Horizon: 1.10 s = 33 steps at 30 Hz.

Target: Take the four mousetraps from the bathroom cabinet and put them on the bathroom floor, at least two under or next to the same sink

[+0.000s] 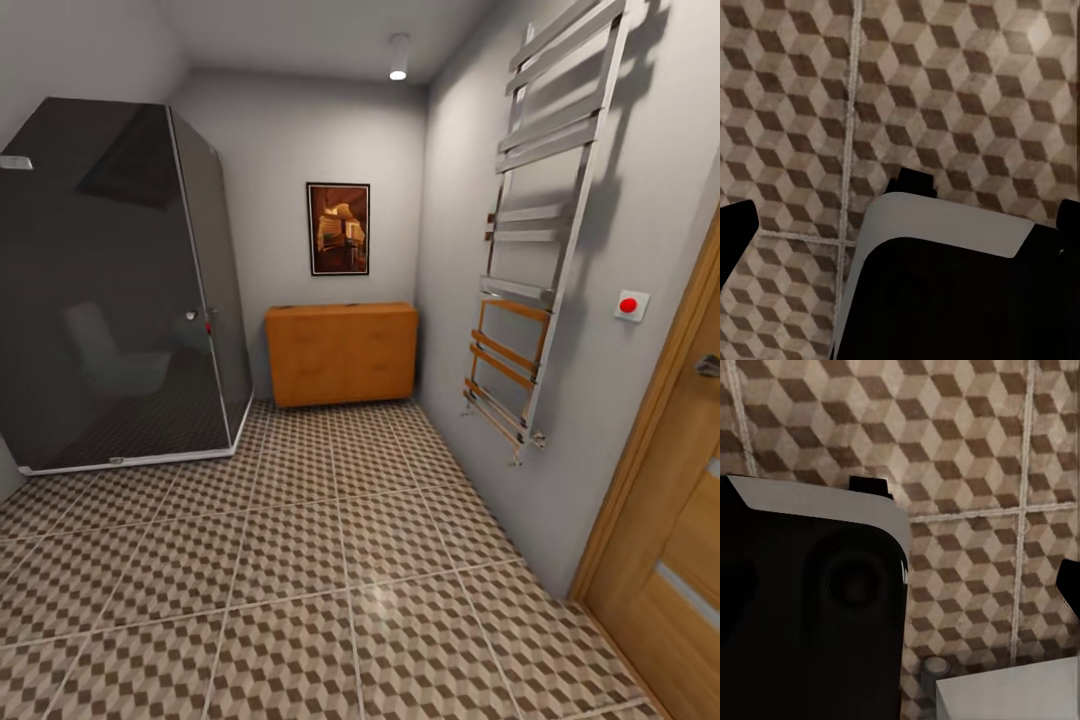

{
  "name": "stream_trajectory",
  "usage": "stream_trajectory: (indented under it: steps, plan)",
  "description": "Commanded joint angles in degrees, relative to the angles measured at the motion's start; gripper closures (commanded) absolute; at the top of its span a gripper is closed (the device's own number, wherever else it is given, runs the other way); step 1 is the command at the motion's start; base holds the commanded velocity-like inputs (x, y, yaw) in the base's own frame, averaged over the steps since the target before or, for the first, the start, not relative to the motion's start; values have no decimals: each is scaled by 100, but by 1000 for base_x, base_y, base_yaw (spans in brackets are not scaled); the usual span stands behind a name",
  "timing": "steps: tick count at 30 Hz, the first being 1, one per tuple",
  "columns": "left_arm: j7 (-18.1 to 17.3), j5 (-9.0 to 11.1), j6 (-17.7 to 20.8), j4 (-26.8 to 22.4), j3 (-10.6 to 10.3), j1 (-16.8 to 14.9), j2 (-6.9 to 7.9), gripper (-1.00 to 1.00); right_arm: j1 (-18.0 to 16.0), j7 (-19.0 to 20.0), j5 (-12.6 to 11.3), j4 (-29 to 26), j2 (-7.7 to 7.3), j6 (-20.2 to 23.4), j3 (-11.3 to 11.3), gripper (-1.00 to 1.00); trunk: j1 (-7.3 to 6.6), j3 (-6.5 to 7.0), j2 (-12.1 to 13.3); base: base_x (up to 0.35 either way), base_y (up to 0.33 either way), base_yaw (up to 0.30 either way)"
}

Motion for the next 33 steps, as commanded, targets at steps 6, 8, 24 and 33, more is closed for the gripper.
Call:
stream_trajectory:
  steps: [6,8,24,33]
  plan:
    - [13,45,-13,1,-49,-3,-1,-100,-8,-17,-29,19,2,-32,43,-100,3,-6,-3,324,0,0]
    - [13,44,-13,1,-49,-3,-1,-100,-8,-19,-29,19,2,-32,43,-100,3,-6,-3,324,0,0]
    - [13,50,-12,1,-49,-3,3,-100,-8,-34,-34,19,-6,-35,42,-100,3,-6,-3,324,0,0]
    - [13,50,-28,2,-49,-3,-2,-100,-8,-34,-35,19,-6,-40,42,-100,3,-6,-3,324,0,0]
